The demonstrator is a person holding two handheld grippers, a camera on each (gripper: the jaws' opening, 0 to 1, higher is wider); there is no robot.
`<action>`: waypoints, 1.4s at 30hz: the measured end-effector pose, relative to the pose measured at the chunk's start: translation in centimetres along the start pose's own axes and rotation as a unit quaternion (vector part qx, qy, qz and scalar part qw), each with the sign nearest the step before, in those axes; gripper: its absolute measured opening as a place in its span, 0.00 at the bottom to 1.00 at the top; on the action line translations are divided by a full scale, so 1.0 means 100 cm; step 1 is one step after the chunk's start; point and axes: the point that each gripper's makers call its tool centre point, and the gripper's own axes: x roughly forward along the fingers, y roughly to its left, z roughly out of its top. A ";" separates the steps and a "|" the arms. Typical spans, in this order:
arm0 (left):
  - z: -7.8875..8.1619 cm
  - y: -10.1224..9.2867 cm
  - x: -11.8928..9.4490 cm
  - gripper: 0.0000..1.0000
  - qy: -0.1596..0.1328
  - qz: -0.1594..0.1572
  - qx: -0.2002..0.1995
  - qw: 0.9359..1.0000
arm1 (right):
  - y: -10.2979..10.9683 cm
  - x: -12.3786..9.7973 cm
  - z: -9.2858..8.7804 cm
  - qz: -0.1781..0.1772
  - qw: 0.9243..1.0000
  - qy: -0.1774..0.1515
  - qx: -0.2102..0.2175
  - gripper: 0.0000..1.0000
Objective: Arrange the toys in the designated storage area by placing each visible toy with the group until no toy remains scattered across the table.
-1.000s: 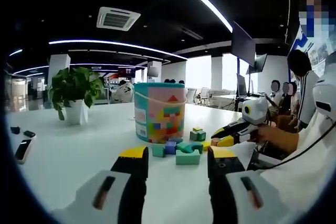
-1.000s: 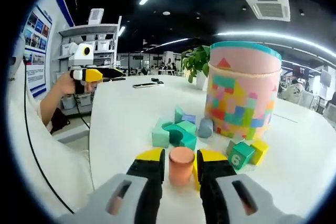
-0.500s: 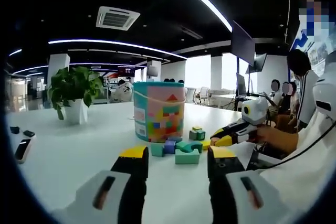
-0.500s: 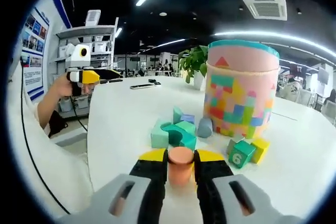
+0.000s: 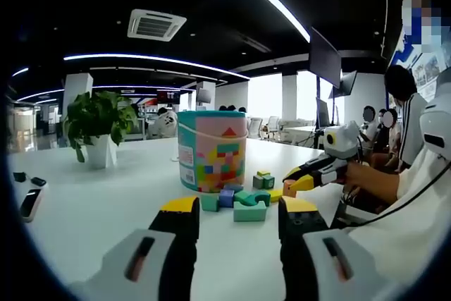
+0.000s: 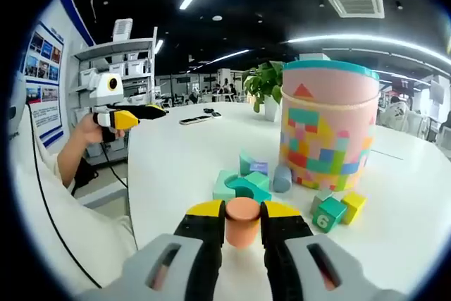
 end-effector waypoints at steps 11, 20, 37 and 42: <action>-0.002 0.001 -0.001 0.46 0.001 0.001 -0.001 1.000 | -0.010 -0.010 0.029 -0.002 0.999 -0.025 0.026 0.19; -0.003 0.000 0.001 0.45 0.003 -0.001 -0.001 1.000 | -0.017 -0.019 0.054 -0.007 0.999 -0.035 -0.003 0.19; -0.006 -0.002 0.003 0.45 0.007 -0.004 -0.004 1.000 | -0.042 -0.031 0.109 -0.031 0.996 -0.074 -0.031 0.19; -0.006 -0.002 0.003 0.45 0.007 -0.005 -0.004 1.000 | -0.045 -0.029 0.117 -0.032 0.996 -0.080 -0.030 0.19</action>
